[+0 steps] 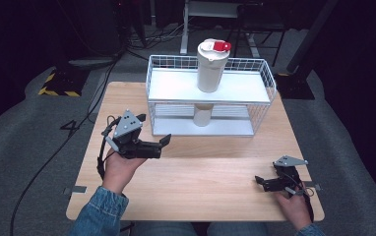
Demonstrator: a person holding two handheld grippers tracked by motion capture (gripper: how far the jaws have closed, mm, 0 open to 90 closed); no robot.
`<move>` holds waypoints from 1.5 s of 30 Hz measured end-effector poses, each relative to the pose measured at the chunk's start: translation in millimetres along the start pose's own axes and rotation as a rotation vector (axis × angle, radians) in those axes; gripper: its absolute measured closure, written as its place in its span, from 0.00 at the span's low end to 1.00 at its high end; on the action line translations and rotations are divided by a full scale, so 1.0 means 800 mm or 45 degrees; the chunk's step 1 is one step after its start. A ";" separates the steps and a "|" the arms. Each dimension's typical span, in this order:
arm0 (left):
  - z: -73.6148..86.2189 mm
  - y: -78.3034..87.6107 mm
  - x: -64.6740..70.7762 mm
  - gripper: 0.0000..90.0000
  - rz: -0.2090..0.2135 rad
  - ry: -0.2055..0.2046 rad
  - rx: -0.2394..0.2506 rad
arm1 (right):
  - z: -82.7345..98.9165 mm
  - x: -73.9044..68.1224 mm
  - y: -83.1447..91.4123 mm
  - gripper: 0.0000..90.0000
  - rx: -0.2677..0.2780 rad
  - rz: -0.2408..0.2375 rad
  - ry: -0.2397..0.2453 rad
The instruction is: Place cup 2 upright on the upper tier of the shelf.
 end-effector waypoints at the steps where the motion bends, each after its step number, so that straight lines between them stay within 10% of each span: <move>1: 0.005 0.002 0.000 0.00 -0.006 0.003 -0.007 | 0.000 0.000 0.000 0.01 0.000 0.000 0.000; 18: 0.099 0.022 0.025 0.02 -0.041 0.037 -0.150 | -0.001 0.000 -0.001 0.01 0.002 0.001 -0.003; 45: 0.207 -0.010 0.033 0.04 0.001 0.091 -0.468 | -0.001 0.000 -0.001 0.01 0.002 0.001 -0.003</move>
Point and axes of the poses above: each handheld gripper's, and its own axes: y roughly backward along the jaws, z roughly out of its underside, x roughly to its right, the point moved 7 cm from there along -y, roughly forward along the jaws, and after that the axes turned 14 degrees about -y, right-handed, at the moved point
